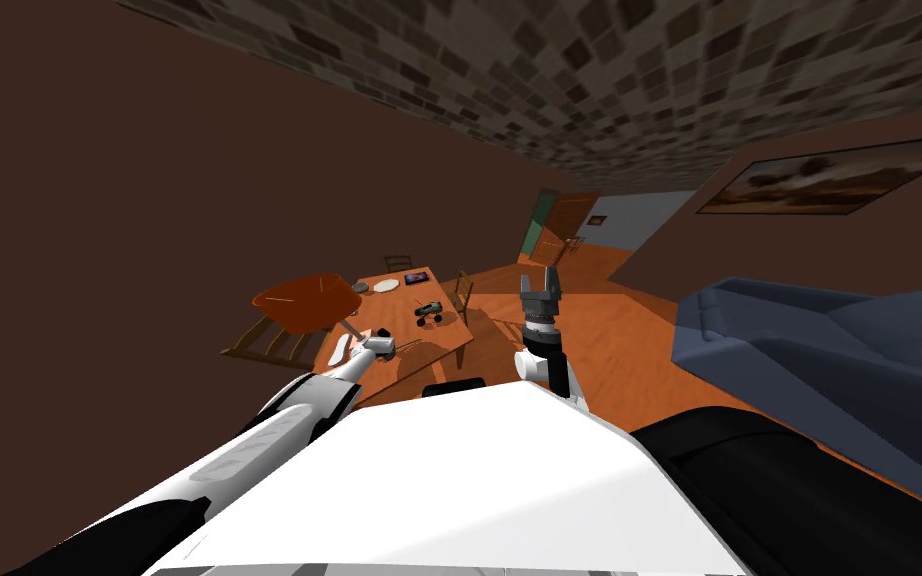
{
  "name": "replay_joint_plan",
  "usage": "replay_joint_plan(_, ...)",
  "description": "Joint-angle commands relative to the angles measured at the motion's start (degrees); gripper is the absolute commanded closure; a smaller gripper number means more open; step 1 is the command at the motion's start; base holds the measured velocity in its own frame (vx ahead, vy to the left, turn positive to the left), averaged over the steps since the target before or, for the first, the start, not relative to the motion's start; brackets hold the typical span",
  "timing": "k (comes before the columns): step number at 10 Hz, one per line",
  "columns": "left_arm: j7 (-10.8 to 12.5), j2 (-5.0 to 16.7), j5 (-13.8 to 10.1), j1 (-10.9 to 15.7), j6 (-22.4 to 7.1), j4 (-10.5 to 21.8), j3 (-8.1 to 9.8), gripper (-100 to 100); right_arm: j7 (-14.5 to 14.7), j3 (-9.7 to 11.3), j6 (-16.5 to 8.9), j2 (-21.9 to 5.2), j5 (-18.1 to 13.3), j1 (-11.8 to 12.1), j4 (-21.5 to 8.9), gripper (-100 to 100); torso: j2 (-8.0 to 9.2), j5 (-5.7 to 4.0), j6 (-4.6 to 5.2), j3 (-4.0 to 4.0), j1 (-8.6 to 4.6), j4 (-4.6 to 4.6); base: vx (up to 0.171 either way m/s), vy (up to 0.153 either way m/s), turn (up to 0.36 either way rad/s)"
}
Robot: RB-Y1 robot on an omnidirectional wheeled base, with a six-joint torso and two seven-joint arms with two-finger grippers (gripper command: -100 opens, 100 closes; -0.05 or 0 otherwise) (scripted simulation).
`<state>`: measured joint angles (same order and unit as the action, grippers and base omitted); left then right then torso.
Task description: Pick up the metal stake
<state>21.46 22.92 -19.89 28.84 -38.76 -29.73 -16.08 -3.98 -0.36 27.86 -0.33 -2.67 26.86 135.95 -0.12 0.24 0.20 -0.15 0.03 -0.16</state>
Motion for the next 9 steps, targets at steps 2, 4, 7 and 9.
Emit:
replay_joint_plan(2, -0.88, 0.04, 1.33, -1.02, -1.01, -1.60, 4.62, 100, 0.00, 0.00, 0.00, 0.00, 0.00, 0.01, 0.00, 0, 0.01, -0.02, -0.04, 0.01, 0.00, 0.01, -0.022, -0.010, -0.057)
replay_joint_plan(4, -3.11, 0.05, 3.56, -2.40, -2.05, -2.97, 7.55, 100, 0.00, -0.01, 0.00, 0.00, 0.00, 0.01, 0.00, 0, -0.06, -0.03, -0.08, -0.02, 0.07, 0.00, -0.013, -0.006, -0.098)
replay_joint_plan(7, -5.33, 0.05, 5.80, -3.77, -3.08, -4.33, 12.75, 100, 0.00, -0.01, 0.00, 0.00, 0.00, 0.01, 0.00, 0, -0.01, -0.04, -0.08, 0.00, 0.03, 0.01, -0.022, -0.016, -0.119)
replay_joint_plan(9, -5.33, 0.05, 5.80, -3.77, -3.08, -4.33, 16.19, 100, 0.00, -0.01, 0.00, 0.00, 0.00, 0.01, 0.00, 0, 0.02, -0.04, -0.06, 0.02, -0.01, 0.02, -0.022, -0.012, -0.053)
